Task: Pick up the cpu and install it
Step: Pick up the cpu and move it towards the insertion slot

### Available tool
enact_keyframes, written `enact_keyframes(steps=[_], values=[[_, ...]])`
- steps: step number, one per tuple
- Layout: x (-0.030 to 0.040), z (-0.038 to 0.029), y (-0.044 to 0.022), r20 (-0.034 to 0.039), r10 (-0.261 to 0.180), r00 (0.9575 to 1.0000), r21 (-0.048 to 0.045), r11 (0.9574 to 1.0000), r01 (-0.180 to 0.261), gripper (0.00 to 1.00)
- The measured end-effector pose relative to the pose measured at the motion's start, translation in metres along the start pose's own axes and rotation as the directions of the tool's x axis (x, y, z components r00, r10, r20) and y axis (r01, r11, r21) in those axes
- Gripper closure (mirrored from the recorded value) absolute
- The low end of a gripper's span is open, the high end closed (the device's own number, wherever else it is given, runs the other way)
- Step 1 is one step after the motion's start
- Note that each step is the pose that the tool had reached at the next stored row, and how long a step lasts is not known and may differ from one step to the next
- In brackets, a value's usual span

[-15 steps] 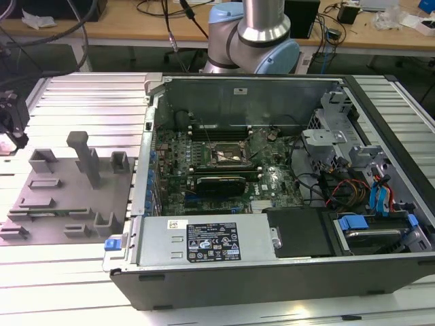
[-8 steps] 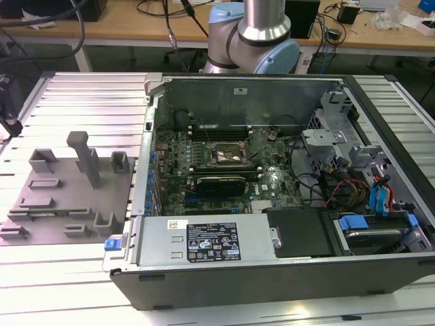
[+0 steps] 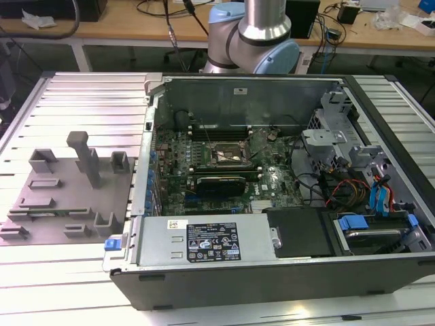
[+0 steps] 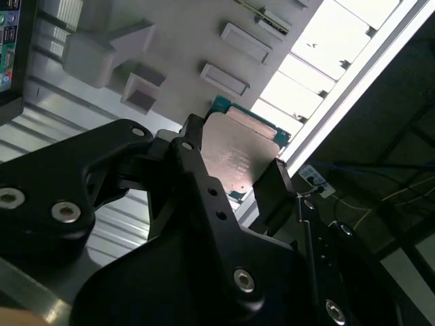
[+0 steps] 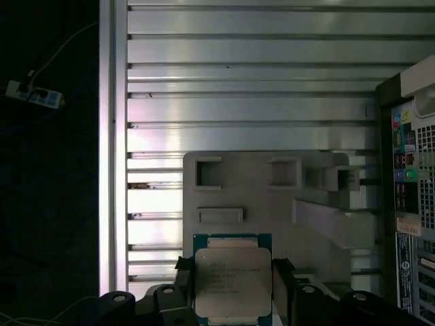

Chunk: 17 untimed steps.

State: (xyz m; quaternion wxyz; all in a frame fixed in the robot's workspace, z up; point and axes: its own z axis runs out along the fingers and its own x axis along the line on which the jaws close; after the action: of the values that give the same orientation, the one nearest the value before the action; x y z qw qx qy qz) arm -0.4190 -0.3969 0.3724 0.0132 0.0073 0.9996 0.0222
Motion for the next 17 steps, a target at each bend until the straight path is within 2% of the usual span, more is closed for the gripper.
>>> enact_keyframes(steps=[11, 14, 17], values=[[-0.0008, -0.0341, 0.0068, 0.0000, 0.000, 1.0000, 0.0000, 1.0000, 0.000, 0.45], [-0.0010, -0.0417, 0.0083, 0.0000, 0.000, 1.0000, 0.0000, 1.0000, 0.000, 0.45], [-0.0011, -0.0450, 0.0091, 0.0002, 0.000, 1.0000, -0.0001, 1.0000, 0.000, 0.45]])
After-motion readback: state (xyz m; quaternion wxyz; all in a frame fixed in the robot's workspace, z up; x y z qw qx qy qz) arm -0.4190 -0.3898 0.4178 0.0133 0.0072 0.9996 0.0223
